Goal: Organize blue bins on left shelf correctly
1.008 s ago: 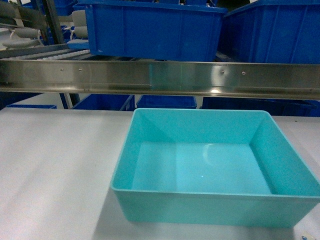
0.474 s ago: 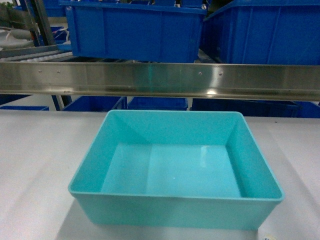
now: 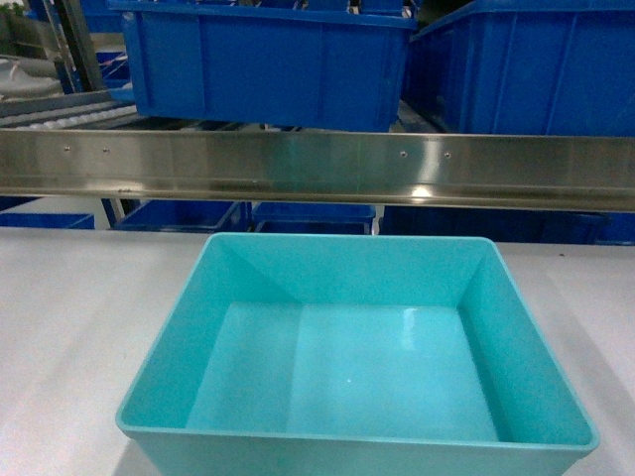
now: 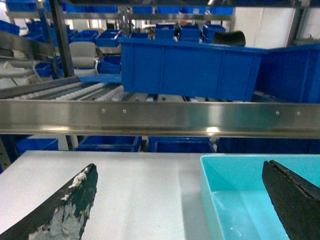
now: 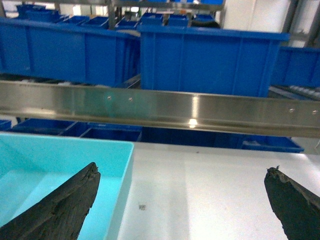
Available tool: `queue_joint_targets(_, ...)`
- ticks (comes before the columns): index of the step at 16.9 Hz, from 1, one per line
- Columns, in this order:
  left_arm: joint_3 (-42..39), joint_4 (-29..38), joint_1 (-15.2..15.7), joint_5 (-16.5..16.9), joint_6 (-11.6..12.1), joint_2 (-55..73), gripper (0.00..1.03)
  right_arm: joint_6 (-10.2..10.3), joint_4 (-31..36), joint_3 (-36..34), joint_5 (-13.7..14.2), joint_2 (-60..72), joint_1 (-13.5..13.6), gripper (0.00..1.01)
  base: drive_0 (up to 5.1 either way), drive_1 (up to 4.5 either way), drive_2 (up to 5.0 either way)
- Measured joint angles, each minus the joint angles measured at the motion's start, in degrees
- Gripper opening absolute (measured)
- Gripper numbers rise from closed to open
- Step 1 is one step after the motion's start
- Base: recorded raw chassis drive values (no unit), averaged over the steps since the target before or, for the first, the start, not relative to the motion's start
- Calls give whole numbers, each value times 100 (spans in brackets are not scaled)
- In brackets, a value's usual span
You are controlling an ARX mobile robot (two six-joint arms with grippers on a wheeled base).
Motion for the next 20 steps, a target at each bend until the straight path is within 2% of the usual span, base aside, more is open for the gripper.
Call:
queue_joint_targets(2,365,1115,-308,-299,-7,1683,98,57,927,498,63,1670,527,98,0,0,0)
queue_joint_targets(3,682,1547,-448,-407,-11,2538,98,133,1126,883,4,2404,702,98,0,0,0)
queue_joint_targets(4,909,1705,-573,-470,-59,3268,98,258,1241,1314,-76,3327,826,98,0,0,0)
queue_joint_targets(5,1029,1650,-654,-487,-142,3866,98,369,1108,1639,-188,4127,846,98,0,0,0)
queue_joint_targets(6,1198,1556,-732,-466,-321,4564,98,485,1064,1952,-232,4986,861,98,0,0,0)
queue_joint_targets(8,1436,1626,-793,-461,-424,5095,98,518,1032,2312,-330,5506,861,98,0,0,0)
queue_joint_targets(10,1596,1714,-903,-551,-501,5499,98,474,761,2647,-457,5901,859,98,0,0,0)
queue_joint_targets(12,1633,1996,-977,-748,-575,5987,98,291,374,2710,-378,6380,988,98,0,0,0)
queue_joint_targets(17,1858,2052,-1128,-994,-960,6791,98,22,472,2844,-177,6968,1084,98,0,0,0)
queue_joint_targets(20,1980,2059,-1272,-1047,-1117,7246,98,-37,737,2955,-57,7525,1078,98,0,0,0)
